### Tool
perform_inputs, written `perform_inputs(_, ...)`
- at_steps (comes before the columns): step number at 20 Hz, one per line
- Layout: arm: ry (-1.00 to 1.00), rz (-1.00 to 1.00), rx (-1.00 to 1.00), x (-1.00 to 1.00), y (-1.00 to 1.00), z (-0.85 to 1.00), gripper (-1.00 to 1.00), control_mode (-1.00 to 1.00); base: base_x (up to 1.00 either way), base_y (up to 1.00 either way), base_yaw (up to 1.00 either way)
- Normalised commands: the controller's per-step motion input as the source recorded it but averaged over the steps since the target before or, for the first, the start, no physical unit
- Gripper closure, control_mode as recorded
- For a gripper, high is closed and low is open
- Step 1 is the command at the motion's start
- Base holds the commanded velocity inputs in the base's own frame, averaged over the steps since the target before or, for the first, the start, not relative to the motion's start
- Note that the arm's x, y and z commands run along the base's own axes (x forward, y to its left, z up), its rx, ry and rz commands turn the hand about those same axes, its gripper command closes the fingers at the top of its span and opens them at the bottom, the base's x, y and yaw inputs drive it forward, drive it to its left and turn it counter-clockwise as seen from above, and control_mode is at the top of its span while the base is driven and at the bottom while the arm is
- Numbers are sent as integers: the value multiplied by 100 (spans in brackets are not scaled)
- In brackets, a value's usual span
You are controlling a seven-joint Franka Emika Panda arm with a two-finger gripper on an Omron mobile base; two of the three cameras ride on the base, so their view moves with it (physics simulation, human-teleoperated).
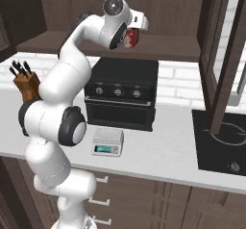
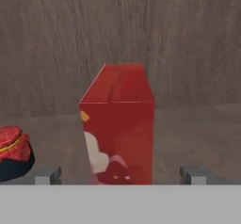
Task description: Pick the cereal and place it on the digital scale for weighing, and close the cabinet.
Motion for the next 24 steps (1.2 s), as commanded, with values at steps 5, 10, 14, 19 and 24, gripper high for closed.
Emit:
perform_inputs(5, 0, 0, 0, 26, 0, -10, -100, -100, 0, 0, 0)
perform_inputs(10, 0, 0, 0, 23, -4, -1, -100, -100, 0, 0, 0)
perform_inputs(14, 0, 1, 0, 18, -4, -2, -100, -100, 0, 0, 0)
perform_inputs(19, 0, 1, 0, 19, 0, -3, 100, -100, 0, 0, 0)
perform_inputs(24, 0, 1, 0, 14, 0, -6, 100, -100, 0, 0, 0)
